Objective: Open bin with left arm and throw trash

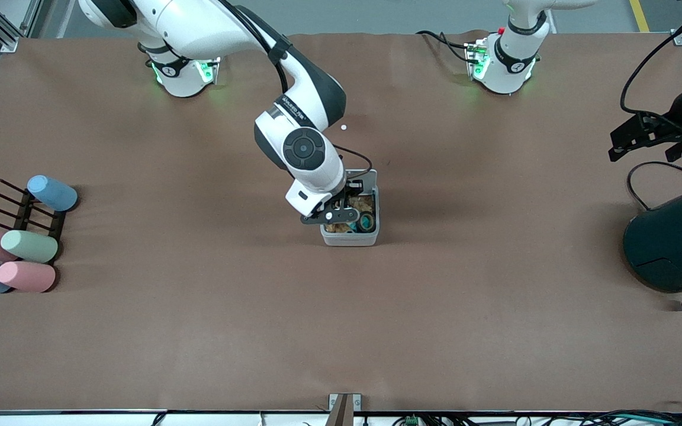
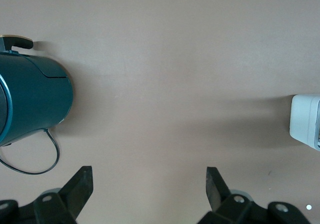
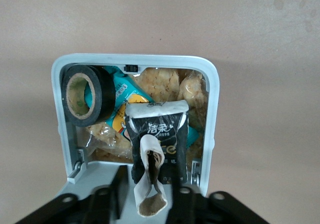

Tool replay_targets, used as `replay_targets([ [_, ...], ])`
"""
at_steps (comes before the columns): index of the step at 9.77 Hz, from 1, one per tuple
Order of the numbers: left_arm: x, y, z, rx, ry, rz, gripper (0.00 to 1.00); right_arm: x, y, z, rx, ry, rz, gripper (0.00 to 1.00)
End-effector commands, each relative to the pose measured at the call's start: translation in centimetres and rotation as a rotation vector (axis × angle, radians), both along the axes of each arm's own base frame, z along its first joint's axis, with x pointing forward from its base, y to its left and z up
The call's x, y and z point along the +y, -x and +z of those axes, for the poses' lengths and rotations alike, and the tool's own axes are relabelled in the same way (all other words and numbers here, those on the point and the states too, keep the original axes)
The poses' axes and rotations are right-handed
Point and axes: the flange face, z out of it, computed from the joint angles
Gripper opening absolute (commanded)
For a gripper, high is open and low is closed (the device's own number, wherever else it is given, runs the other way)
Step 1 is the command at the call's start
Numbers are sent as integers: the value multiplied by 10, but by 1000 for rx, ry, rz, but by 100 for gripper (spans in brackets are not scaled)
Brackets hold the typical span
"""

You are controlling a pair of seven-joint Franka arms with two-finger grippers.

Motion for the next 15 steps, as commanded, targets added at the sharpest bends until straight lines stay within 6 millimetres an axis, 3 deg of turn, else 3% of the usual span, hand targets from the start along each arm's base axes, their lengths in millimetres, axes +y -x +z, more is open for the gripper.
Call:
replay_targets([
  [1,-3,-4,4,10,8,14,100,2,0,4,-7,-9,-21,84],
  [2,-3,-4,3,10,8,14,100,1,-2,7,-10,-13,-31,94],
  [3,-2,-4,3,10,8,16,100,-4,-8,13,-13,-14,-37,97],
  [5,-1,-4,3,10,7,17,100,-34,-33,29,1,-9,-72,99],
  [6,1,-4,3,10,9,19,100,-61,-50,52,-10,-18,-73,100],
  [8,2,-4,3,12,14,23,100,-130,-72,105,-2,-9,-5,100],
  [9,2,-5,2,13,14,27,100,-175,-82,142,0,-8,39,100],
  [12,2,-5,2,13,13,28,100,-304,-101,217,73,-1,189,100],
  [13,3,-5,2,13,13,29,100,-348,-96,249,45,29,175,100],
  [14,2,-5,2,13,13,26,100,-374,-87,284,-20,102,150,100],
  [15,3,-5,2,13,13,28,100,-386,-74,310,-54,181,154,100],
])
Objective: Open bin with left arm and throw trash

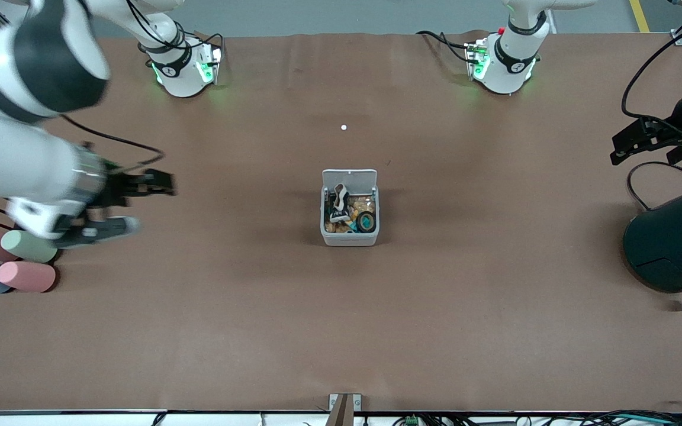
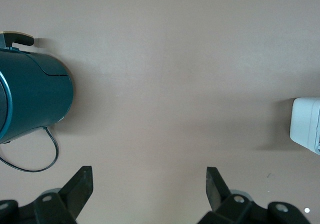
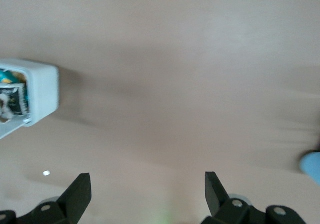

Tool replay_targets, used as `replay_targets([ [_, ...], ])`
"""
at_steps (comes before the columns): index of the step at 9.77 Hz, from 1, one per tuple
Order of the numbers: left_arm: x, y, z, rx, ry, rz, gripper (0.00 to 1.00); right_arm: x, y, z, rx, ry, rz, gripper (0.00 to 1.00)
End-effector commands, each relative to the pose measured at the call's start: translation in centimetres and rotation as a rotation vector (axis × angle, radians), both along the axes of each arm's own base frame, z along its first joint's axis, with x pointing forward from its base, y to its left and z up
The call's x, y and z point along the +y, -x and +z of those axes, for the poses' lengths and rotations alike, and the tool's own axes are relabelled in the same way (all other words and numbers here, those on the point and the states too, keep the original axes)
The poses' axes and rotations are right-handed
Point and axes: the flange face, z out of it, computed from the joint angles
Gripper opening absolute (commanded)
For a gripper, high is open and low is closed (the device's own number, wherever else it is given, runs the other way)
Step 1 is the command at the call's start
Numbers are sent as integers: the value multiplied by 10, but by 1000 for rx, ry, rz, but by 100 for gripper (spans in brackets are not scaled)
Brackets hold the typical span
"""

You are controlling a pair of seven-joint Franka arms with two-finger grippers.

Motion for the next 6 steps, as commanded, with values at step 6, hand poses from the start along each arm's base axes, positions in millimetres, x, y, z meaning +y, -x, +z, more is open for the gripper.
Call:
replay_targets([
  [6,1,-1,5,6,14,7,100,-74,88,124,-118,101,-56,100],
])
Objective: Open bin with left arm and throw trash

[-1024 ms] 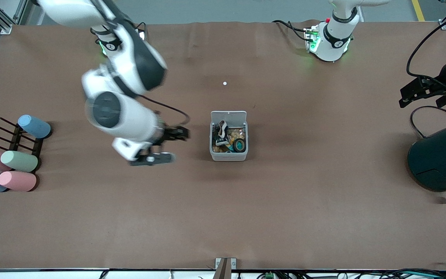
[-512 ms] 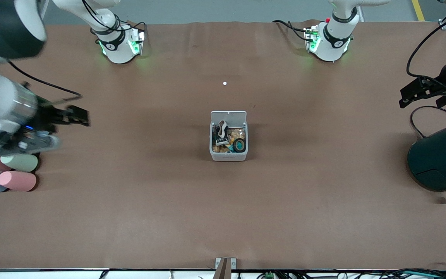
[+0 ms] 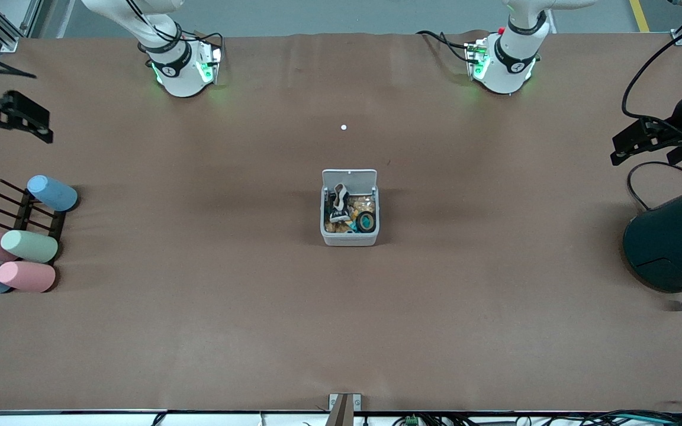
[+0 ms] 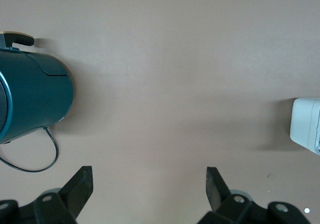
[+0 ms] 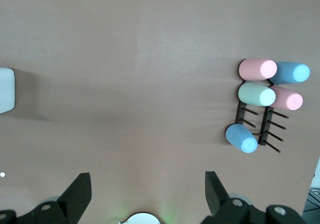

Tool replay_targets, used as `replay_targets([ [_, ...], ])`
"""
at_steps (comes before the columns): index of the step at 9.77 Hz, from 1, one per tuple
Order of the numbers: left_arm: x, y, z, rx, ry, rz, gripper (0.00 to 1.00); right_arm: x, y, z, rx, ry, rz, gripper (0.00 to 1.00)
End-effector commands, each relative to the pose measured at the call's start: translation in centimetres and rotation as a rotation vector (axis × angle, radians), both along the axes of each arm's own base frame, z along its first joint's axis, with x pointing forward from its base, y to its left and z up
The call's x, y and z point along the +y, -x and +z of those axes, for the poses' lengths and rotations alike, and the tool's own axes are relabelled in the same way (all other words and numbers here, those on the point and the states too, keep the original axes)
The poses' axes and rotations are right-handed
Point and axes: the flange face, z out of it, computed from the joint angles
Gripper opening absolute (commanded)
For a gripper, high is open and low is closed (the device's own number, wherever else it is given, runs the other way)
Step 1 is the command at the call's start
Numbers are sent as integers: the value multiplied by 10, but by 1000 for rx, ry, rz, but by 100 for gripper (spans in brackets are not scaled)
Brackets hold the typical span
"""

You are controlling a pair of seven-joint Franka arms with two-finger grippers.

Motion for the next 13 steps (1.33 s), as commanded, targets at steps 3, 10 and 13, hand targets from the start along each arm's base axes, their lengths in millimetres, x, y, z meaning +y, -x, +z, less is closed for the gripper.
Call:
replay_targets([
  [3,3,0,5,6,12,7,100,-10,37,8,-14,-49,-64,100],
  [10,5,-1,4,7,5,-8,100,-11,36,4,-58,-42,-51,100],
  [13,3,-1,4,9,7,-11,100,-15,31,3,-59,-43,-57,100],
])
